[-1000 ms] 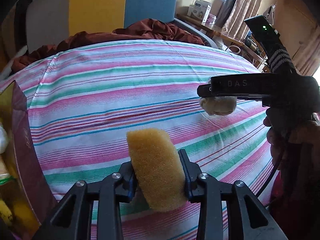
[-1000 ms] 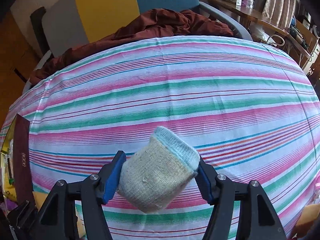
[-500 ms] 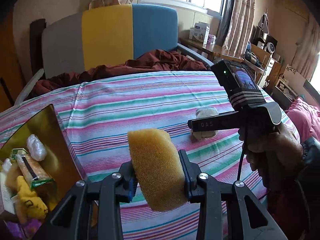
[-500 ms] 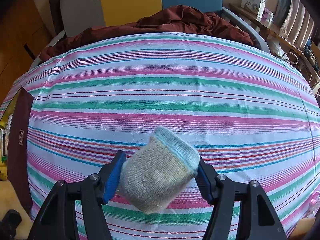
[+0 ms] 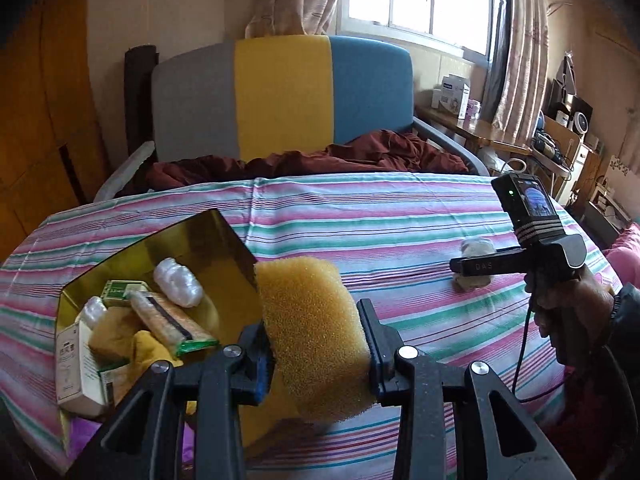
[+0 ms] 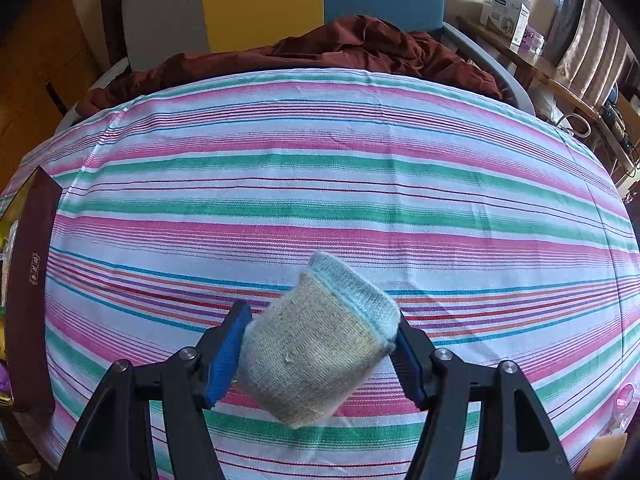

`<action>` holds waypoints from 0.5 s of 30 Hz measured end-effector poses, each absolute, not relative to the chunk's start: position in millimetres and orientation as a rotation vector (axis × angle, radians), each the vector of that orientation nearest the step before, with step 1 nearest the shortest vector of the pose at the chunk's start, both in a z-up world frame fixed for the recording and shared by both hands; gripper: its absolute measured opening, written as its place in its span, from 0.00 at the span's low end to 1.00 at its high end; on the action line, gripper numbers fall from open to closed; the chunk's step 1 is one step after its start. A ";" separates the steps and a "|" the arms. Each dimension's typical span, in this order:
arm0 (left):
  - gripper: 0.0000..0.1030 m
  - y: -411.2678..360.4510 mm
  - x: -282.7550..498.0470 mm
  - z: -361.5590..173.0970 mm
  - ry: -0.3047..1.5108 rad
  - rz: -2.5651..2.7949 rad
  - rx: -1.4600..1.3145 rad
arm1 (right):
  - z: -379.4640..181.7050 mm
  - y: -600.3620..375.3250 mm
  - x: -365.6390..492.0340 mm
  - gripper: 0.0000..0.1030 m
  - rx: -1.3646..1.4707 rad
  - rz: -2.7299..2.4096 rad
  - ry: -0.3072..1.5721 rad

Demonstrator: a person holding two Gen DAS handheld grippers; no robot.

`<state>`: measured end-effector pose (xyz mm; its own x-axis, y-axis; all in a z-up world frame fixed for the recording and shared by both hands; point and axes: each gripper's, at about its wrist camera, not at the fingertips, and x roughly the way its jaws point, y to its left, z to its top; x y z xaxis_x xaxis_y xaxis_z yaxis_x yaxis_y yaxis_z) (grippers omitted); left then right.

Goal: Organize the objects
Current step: 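Carry the yellow sponge into the gold box and open the left gripper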

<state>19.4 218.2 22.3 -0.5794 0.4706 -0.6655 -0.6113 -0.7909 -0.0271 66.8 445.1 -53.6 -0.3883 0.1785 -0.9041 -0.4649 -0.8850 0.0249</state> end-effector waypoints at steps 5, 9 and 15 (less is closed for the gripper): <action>0.37 189.8 11.4 22.9 0.247 2.398 -0.915 | -54.4 442.5 67.1 0.65 -1.445 2.298 0.377; 0.37 169.2 2.6 17.7 0.211 2.426 -0.956 | -55.3 440.1 66.5 0.65 -1.442 2.296 0.351; 0.37 111.1 -19.7 13.1 0.038 2.472 -1.035 | -55.2 437.1 67.2 0.65 -1.438 2.297 0.324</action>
<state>-19.7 111.1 13.1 -0.6126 0.4003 -0.6815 -0.4212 -0.8950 -0.1471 67.2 437.1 -55.2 -0.3841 0.2174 -0.8974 -0.4571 -0.8892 -0.0198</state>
